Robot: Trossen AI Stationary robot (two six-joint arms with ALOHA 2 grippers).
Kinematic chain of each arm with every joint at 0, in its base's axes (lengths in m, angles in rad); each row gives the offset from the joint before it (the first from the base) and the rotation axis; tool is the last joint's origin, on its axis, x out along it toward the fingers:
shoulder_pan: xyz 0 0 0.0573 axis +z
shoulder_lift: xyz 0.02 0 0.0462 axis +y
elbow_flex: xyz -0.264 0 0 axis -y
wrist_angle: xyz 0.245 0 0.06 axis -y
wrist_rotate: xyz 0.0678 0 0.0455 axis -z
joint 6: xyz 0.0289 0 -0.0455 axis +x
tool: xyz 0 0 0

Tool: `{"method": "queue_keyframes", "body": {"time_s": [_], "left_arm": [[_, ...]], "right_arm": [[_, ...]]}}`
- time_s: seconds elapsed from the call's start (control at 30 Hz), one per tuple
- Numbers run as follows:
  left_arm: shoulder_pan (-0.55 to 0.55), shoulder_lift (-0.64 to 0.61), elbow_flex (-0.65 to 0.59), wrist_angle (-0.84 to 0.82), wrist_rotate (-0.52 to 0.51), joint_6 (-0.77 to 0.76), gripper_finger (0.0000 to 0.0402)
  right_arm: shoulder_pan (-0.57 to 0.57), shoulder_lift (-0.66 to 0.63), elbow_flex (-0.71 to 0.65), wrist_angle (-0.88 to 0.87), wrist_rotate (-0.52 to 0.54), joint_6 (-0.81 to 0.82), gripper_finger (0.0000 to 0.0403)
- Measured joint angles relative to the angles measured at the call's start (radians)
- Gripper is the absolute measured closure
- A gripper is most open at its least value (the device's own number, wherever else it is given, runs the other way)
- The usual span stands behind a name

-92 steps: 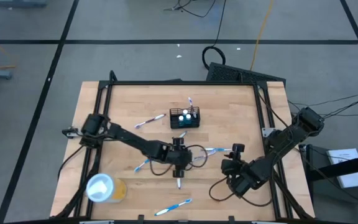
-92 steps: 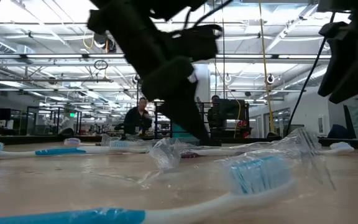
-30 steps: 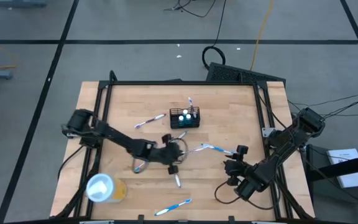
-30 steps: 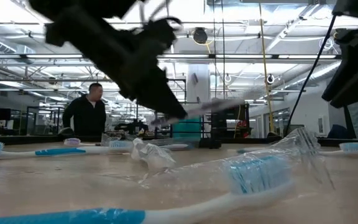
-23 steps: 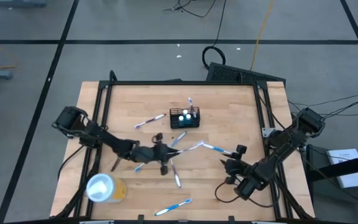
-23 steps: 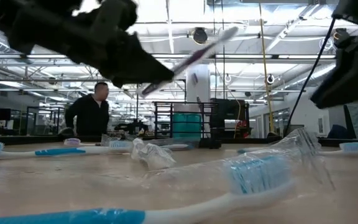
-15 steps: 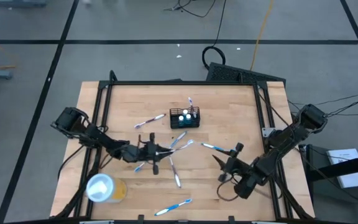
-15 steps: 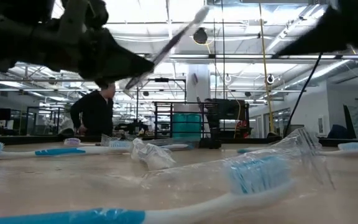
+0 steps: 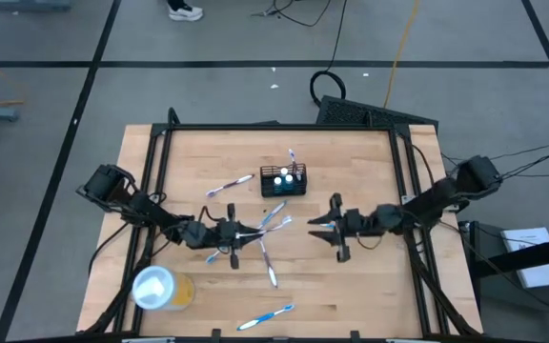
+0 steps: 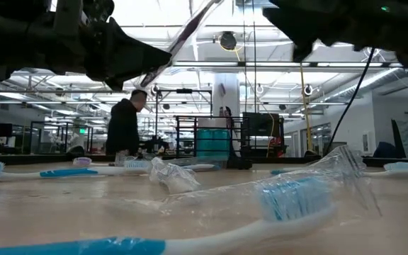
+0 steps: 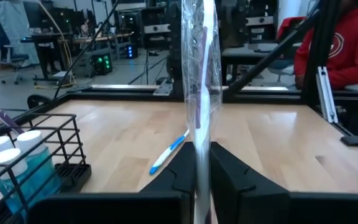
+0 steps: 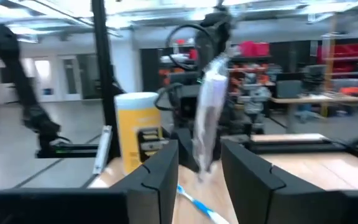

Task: Pick & Place toothbrushing station
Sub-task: Put the purple toothbrush into the black organizer

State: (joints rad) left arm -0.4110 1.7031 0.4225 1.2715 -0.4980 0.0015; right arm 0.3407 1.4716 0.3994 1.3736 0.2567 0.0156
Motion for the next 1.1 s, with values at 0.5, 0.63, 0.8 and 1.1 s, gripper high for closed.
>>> {"method": "queue_keyframes", "body": {"time_s": [0.5,0.63,0.8,1.1], "left_arm": [[0.019,0.0,0.001,0.011,0.026,-0.003,0.0378],[0.019,0.0,-0.003,0.01,0.013,-0.004,0.0378],[0.018,0.0,-0.004,0.012,0.016,0.004,0.0378],[0.015,0.0,-0.004,0.016,0.014,0.004,0.0378]], "right_arm": [[-0.151,0.184,0.333,-0.195,-0.184,-0.068,0.0251],[-0.144,0.19,0.342,-0.167,-0.188,-0.103,0.0254],[-0.129,0.19,0.342,-0.147,-0.23,-0.148,0.0267],[-0.114,0.19,0.342,-0.126,-0.191,-0.185,0.0313]]}}
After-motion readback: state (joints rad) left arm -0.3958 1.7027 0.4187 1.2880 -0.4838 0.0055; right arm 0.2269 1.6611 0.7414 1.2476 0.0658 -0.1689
